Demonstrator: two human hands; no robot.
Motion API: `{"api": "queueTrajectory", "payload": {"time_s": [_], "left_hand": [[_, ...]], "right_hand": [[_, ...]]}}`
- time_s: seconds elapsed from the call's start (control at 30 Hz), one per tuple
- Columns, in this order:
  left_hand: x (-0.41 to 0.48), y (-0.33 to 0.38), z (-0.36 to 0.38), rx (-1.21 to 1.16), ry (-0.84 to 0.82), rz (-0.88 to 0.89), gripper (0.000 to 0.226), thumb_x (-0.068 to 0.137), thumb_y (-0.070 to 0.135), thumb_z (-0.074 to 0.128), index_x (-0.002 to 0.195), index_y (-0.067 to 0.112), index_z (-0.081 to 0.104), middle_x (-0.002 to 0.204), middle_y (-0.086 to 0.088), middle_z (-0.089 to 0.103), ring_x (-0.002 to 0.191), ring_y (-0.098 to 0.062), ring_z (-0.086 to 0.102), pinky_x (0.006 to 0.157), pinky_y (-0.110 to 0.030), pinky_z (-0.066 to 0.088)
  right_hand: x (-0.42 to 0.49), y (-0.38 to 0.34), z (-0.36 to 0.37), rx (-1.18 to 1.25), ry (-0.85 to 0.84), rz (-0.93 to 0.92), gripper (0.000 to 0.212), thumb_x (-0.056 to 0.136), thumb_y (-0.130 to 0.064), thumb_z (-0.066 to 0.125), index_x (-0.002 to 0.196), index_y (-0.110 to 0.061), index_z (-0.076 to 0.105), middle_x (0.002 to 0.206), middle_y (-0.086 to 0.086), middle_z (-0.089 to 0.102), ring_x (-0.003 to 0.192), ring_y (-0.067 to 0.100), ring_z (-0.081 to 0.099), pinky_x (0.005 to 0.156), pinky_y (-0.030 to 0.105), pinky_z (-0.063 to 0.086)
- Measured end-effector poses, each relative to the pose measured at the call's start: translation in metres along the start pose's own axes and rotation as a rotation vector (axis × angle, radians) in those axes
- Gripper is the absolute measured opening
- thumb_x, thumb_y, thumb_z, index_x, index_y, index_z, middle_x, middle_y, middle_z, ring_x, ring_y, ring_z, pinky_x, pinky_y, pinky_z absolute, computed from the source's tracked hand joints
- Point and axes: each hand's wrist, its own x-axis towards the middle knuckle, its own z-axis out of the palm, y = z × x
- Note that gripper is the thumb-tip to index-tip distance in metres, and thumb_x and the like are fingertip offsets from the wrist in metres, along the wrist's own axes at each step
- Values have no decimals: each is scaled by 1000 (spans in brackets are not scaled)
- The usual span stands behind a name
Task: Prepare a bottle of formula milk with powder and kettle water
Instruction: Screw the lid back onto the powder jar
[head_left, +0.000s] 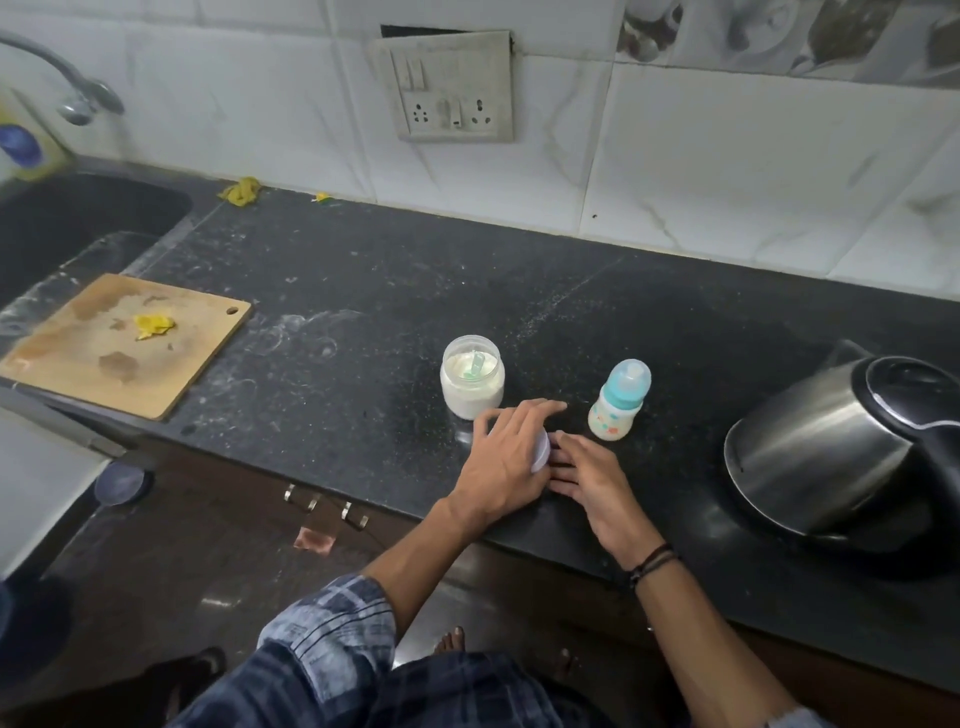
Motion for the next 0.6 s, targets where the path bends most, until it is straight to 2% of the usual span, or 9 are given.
{"api": "queueTrajectory", "payload": {"time_s": [0.13,0.23,0.3,0.47,0.6], "left_hand": [[2,-6,-7,-121,-64,53,78,79,14,68,151,27,40,148,4,51,134,-12,49,106,-32,27],[2,-11,-11,-192,-70,70,84,75,9,66,151,29,37,150,6,49,139,-10,43,109,-34,29],[3,-15,-15,-238,-62,68,86,74,8,66,151,31,37,149,8,47,142,-4,38,110,-31,29],[0,-20,-24,-344,-66,40,88,74,10,68,150,40,34,147,13,43,138,13,31,112,-24,24],[0,-19,-32,-396,-95,27,89,73,15,68,150,44,33,147,18,39,134,10,37,113,-22,23]], "right_hand": [[-4,-2,10,210,-139,18,29,102,-43,62,118,-26,78,121,10,76,114,23,73,79,28,61],[-6,-3,21,332,-166,60,36,98,-46,66,125,-24,75,131,11,72,123,23,68,83,31,60],[-8,-2,26,409,-198,87,44,96,-46,69,132,-22,71,137,13,68,129,25,64,91,37,60],[-16,0,35,542,-308,105,50,97,-42,72,141,-21,64,148,14,59,139,27,55,109,45,52],[-16,0,43,577,-350,91,51,98,-38,71,144,-19,61,152,14,55,143,28,50,118,49,41]]}}
